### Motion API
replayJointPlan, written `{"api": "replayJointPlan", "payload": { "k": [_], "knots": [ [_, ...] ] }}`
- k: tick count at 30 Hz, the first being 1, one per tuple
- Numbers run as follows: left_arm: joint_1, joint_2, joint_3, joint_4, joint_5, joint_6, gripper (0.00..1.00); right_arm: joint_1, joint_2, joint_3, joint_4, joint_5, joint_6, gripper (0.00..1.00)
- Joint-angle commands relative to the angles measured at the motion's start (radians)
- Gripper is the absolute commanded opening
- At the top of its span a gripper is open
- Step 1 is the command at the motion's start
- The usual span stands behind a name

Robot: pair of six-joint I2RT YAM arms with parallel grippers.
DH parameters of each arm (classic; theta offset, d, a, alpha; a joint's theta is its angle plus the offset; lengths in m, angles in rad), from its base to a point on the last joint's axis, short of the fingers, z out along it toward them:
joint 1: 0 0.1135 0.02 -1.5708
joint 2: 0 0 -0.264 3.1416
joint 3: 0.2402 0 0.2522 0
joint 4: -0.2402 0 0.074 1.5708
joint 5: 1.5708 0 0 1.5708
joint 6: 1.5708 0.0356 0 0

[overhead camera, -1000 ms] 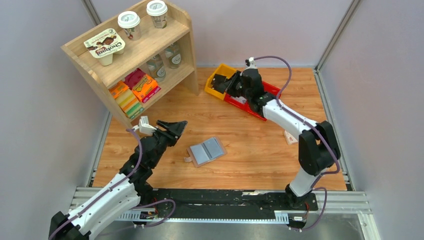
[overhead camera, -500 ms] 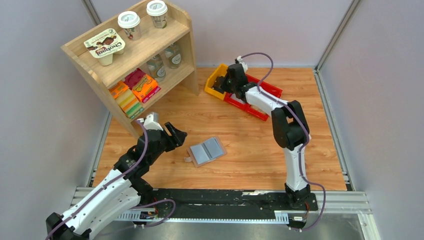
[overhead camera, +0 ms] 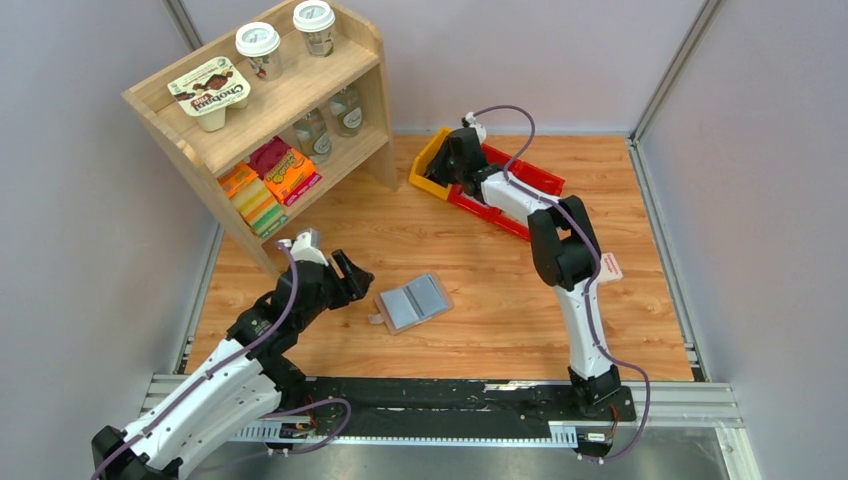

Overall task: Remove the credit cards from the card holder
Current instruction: Place the credit card in the storage box.

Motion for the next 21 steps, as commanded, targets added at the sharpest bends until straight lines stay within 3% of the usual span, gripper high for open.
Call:
{"api": "replayJointPlan", "payload": {
  "k": [1, 5, 11, 18, 21],
  "knots": [
    [-0.002, 0.013, 0.033, 0.016, 0.040, 0.012, 0.72, -0.005, -0.084, 0.003, -0.026, 0.066, -0.050, 0.37],
    [-0.002, 0.029, 0.036, 0.024, 0.067, 0.005, 0.72, -0.002, -0.161, -0.040, -0.078, 0.106, -0.087, 0.47],
    [-0.002, 0.075, 0.053, 0.047, 0.119, -0.012, 0.72, 0.004, -0.326, -0.158, -0.115, 0.119, -0.150, 0.52],
    [-0.002, 0.274, 0.114, 0.169, 0.280, 0.005, 0.70, 0.025, -0.530, -0.348, -0.181, -0.074, -0.190, 0.52],
    [-0.002, 0.399, 0.163, 0.205, 0.352, 0.008, 0.63, 0.062, -0.609, -0.453, -0.212, -0.124, -0.209, 0.51]
  ]
}}
